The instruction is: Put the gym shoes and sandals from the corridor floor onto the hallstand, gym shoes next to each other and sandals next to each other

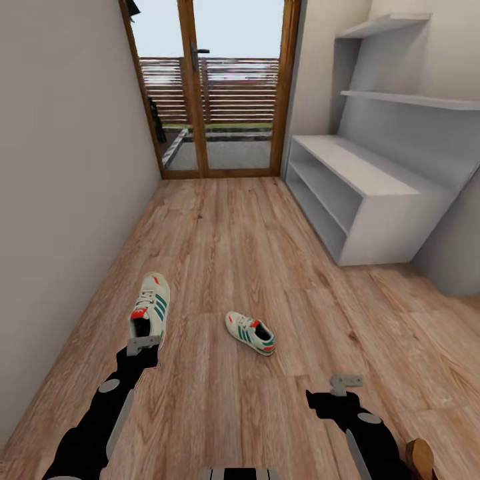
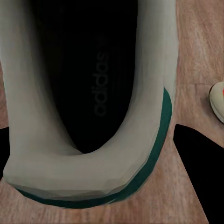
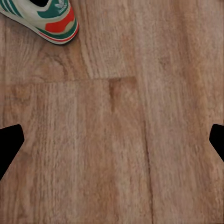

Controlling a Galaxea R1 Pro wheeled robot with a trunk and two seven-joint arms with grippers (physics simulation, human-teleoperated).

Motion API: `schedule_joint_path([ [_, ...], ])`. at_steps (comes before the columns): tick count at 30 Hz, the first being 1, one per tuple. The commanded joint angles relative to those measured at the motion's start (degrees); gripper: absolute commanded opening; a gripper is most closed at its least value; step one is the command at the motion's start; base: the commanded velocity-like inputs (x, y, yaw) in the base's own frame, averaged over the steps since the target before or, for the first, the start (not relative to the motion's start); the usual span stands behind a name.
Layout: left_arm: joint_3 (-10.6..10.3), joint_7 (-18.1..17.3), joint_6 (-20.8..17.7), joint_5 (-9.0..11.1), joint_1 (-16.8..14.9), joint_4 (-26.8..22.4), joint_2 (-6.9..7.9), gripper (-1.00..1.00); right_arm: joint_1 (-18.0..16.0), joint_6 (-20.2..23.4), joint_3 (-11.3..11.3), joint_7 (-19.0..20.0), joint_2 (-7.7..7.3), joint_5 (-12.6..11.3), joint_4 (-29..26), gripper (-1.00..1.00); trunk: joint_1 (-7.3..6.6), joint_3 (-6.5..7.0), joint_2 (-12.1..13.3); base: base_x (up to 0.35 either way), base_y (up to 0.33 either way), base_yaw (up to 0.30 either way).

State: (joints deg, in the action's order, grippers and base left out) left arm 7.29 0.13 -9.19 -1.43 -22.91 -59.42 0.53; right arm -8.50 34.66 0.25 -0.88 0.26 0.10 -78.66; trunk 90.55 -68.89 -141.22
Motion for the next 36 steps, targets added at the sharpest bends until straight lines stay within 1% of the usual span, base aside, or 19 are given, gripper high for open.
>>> schedule_joint_path([
  [1,0.0,0.0,-0.3,-0.2,0.0,-0.1,0.00,-1.00,0.0,0.3,0.0,-0.1,0.01,0.0,-0.1,1.00,0.02,0.04,0.0,0.292,0.171,0.135],
  [6,0.0,0.0,-0.3,-0.2,0.0,-0.1,0.00,-1.00,0.0,0.3,0.0,-0.1,0.01,0.1,-0.1,1.00,0.02,0.37,0.0,0.325,0.060,0.107],
  [13,-0.1,0.0,-0.3,-0.2,0.0,0.0,0.00,-1.00,0.0,0.3,0.1,-0.1,0.01,0.1,-0.2,1.00,0.02,0.41,0.0,0.322,0.004,0.010],
  [18,-0.1,0.0,-0.3,-0.2,0.0,0.0,-0.07,-1.00,0.0,0.3,0.1,-0.1,0.01,0.1,-0.3,1.00,0.02,0.41,0.0,0.226,-0.051,0.000],
  [21,-0.1,0.0,-0.3,-0.2,0.0,0.0,-0.08,-1.00,0.0,0.3,0.1,-0.1,0.01,0.1,-0.3,1.00,0.02,0.41,0.0,0.094,-0.049,0.039],
  [27,-0.1,0.0,-0.3,-0.2,0.0,0.0,-0.36,-1.00,0.0,0.3,0.1,-0.1,0.01,0.1,-0.3,1.00,0.02,0.41,0.0,0.015,-0.008,0.177],
  [36,-0.1,0.0,-0.3,-0.2,0.1,0.0,-0.44,-1.00,0.0,0.3,0.1,-0.1,0.01,0.1,-0.3,1.00,0.02,0.41,0.0,0.018,-0.014,0.042],
])
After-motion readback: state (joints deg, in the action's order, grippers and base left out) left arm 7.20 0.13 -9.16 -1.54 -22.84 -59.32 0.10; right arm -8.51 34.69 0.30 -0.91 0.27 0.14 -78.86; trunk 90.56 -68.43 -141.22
